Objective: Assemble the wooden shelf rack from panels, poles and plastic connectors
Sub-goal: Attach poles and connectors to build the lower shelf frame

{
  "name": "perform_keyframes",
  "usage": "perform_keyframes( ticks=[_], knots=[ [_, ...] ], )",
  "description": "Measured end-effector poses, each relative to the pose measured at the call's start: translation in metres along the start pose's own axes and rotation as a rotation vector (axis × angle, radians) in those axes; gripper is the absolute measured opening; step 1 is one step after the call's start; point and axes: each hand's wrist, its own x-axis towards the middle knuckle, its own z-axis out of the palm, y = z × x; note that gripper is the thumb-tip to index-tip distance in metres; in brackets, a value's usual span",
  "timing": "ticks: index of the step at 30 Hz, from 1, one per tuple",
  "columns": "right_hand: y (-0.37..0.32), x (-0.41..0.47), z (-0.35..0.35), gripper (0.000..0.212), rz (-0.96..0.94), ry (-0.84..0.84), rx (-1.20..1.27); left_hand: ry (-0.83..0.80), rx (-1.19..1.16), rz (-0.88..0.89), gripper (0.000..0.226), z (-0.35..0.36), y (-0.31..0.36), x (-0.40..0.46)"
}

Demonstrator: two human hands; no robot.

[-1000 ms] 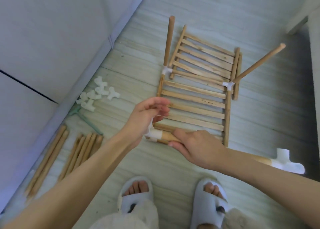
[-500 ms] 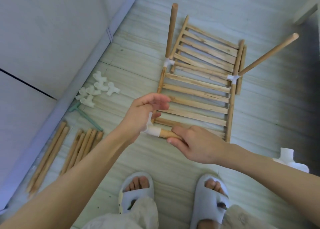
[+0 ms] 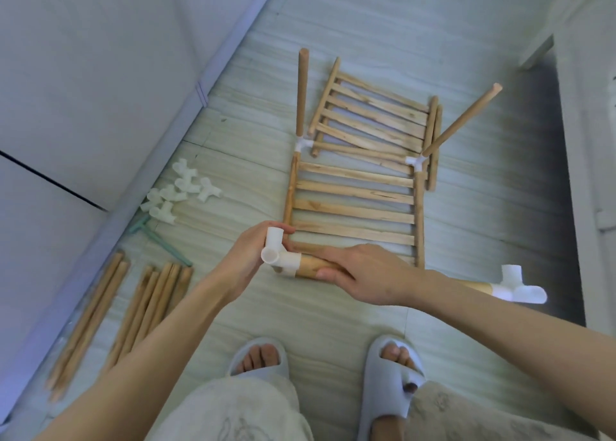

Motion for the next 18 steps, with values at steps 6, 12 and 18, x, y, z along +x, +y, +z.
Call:
perform_keyframes(
  ticks=[6, 12, 18],
  knots=[
    [0.001, -0.029, -0.007, 0.028, 0.081, -0.082, 0.036, -0.080, 0.078, -0.007, 0.027, 0.004, -0.015, -0.016],
    [0.013, -0.079, -0.016, 0.025, 0.229, -0.127, -0.102, -0.292, 0.180, -0.067, 0.023, 0.043, -0.020, -0.039],
    [0.035, -0.149, -0.021, 0.030, 0.426, -0.151, -0.168, -0.377, 0.600, 0.014, 0.028, 0.064, -0.014, -0.046]
  ],
)
